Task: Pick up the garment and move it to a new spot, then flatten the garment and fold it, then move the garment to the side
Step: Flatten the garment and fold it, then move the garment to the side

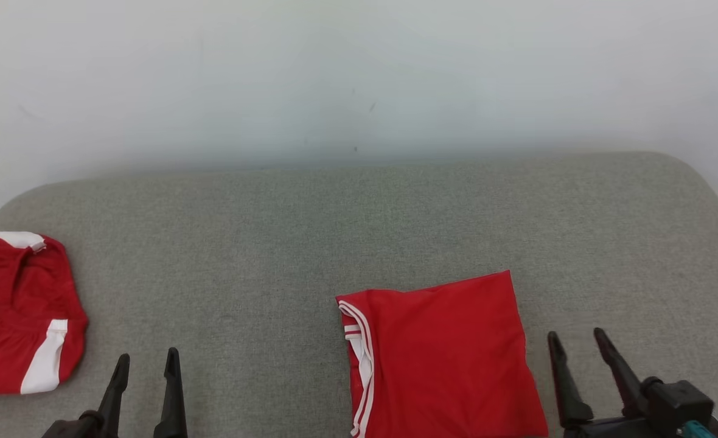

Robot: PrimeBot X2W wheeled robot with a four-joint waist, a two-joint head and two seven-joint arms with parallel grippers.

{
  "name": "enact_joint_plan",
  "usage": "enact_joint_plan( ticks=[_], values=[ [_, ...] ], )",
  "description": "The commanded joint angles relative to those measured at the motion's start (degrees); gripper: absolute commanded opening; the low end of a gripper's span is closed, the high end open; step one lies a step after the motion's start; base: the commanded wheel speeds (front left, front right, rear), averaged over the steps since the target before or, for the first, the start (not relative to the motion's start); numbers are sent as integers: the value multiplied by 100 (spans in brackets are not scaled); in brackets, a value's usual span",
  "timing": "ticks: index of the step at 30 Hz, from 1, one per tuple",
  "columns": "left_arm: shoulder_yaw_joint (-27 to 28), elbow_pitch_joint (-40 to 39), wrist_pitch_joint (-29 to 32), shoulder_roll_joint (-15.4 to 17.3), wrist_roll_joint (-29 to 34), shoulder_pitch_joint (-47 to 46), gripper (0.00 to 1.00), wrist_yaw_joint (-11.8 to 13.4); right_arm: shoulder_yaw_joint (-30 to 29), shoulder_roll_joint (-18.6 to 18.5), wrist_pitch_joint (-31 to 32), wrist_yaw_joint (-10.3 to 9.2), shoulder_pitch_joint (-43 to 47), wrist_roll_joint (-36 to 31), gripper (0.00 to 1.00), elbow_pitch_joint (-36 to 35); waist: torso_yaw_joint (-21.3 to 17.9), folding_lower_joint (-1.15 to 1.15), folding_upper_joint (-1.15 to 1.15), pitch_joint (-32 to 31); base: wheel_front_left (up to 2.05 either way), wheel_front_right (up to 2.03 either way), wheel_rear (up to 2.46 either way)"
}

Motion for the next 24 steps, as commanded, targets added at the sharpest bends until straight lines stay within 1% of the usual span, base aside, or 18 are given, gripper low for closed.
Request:
enact_joint_plan(
  ticks=[1, 4, 6, 10, 17, 24],
  values=[
    [22, -27, -3, 2, 85, 102, 100, 21, -83, 26, -43, -14, 57, 73, 100, -3, -51, 0, 0, -67, 0, 0, 0],
    [74, 5, -3, 4, 73, 158, 100, 13, -205, 25, -50, -14, 31, 122, 100, 94, -84, 0, 0, -141, 0, 0, 0],
    [98, 21, -3, 1, 51, 212, 100, 4, -185, -25, -43, -14, -39, 164, 100, 165, -101, 0, 0, -194, 0, 0, 0],
    [117, 51, -3, 2, 84, 272, 100, -15, -33, -219, 12, -14, -138, 242, 100, 397, -118, 0, 0, -298, 0, 0, 0],
    [68, 196, -3, 4, 134, 353, 100, -60, 361, -533, -165, -14, -437, 335, 100, 888, -152, 0, 0, -442, 0, 0, 0],
    [85, 283, -3, 3, 161, 372, 100, -85, 552, -663, -309, -14, -660, 513, 100, 1338, -162, 0, 0, -505, 0, 0, 0]
  ],
)
